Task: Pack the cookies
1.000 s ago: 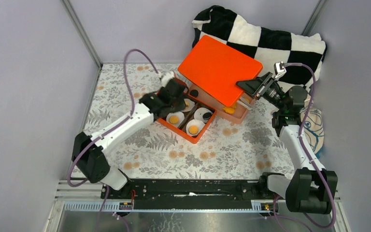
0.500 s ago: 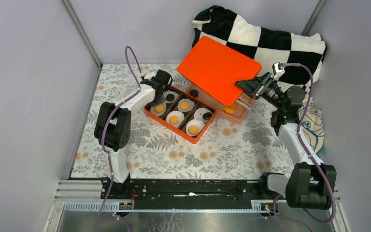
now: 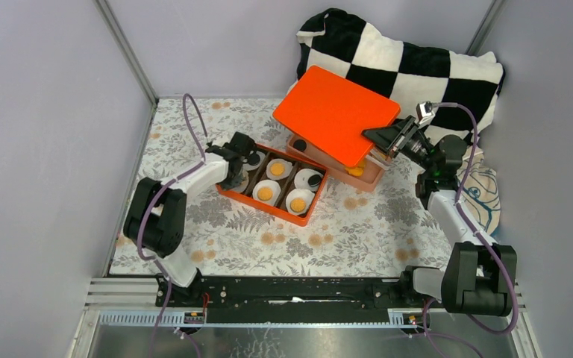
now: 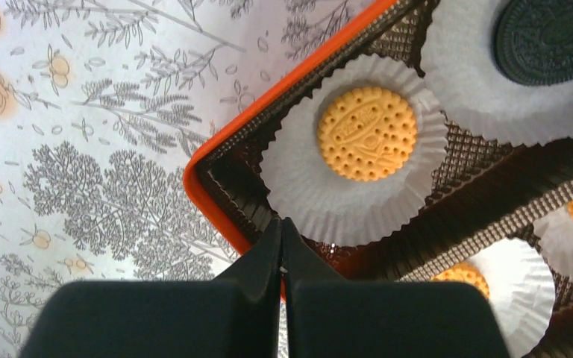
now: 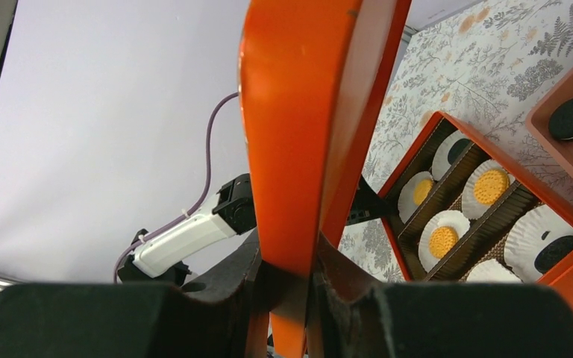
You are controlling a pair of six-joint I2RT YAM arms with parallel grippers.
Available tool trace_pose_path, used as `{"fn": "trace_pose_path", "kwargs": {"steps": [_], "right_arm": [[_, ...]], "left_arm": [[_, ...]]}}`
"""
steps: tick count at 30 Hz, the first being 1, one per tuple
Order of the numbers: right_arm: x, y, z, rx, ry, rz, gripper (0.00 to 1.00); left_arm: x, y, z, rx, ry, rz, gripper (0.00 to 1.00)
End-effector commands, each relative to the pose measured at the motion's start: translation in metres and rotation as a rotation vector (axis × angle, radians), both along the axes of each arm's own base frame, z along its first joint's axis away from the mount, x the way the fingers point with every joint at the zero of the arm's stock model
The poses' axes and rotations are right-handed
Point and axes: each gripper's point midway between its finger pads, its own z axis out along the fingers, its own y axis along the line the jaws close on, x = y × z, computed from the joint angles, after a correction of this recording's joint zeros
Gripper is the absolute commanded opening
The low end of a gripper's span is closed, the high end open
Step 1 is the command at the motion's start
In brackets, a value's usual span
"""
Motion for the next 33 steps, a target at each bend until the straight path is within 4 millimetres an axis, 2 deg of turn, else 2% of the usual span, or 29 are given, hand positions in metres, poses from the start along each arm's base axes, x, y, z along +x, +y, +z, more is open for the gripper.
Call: {"fn": "trace_pose_path", "kwargs": {"steps": [1, 5, 9, 12, 16, 19, 22, 26, 29, 31, 33], "right_arm": [[-0.011, 0.003, 0.019, -0.007, -0.125, 0.026, 0.05], [-0.012, 0.004, 0.016, -0.009, -0.119, 0.038, 0.05], [-0.014, 0.004, 0.012, 0.004, -0.105, 0.044, 0.05], [-0.016, 0.004, 0.011, 0.008, -0.100, 0.045, 0.05], [-0.018, 0.005, 0.010, 0.008, -0.099, 0.049, 0.05], [-0.019, 0.005, 0.010, 0.008, -0.096, 0.053, 0.05], [-0.022, 0.006, 0.010, 0.009, -0.106, 0.060, 0.05], [-0.029, 0.008, 0.014, 0.004, -0.113, 0.082, 0.04], [-0.046, 0.023, 0.008, -0.021, -0.088, 0.158, 0.04], [-0.060, 0.047, -0.007, -0.076, -0.039, 0.223, 0.04], [-0.077, 0.070, -0.022, -0.119, -0.017, 0.286, 0.03]], "left_arm": [[-0.020, -0.014, 0.007, -0.042, -0.006, -0.023, 0.00], [-0.037, -0.046, 0.018, -0.127, -0.026, -0.079, 0.00], [-0.071, -0.079, 0.009, -0.264, 0.034, -0.134, 0.00], [-0.096, -0.084, -0.003, -0.293, 0.067, -0.145, 0.00], [-0.119, -0.079, -0.014, -0.299, 0.102, -0.146, 0.00], [-0.124, -0.080, -0.003, -0.316, 0.077, -0.151, 0.00], [-0.108, -0.083, 0.033, -0.325, -0.027, -0.159, 0.00], [-0.065, -0.092, 0.122, -0.338, -0.260, -0.200, 0.00], [-0.041, -0.081, 0.187, -0.288, -0.433, -0.179, 0.00], [-0.030, -0.065, 0.207, -0.226, -0.501, -0.134, 0.00], [-0.023, -0.056, 0.211, -0.199, -0.513, -0.116, 0.00]]}}
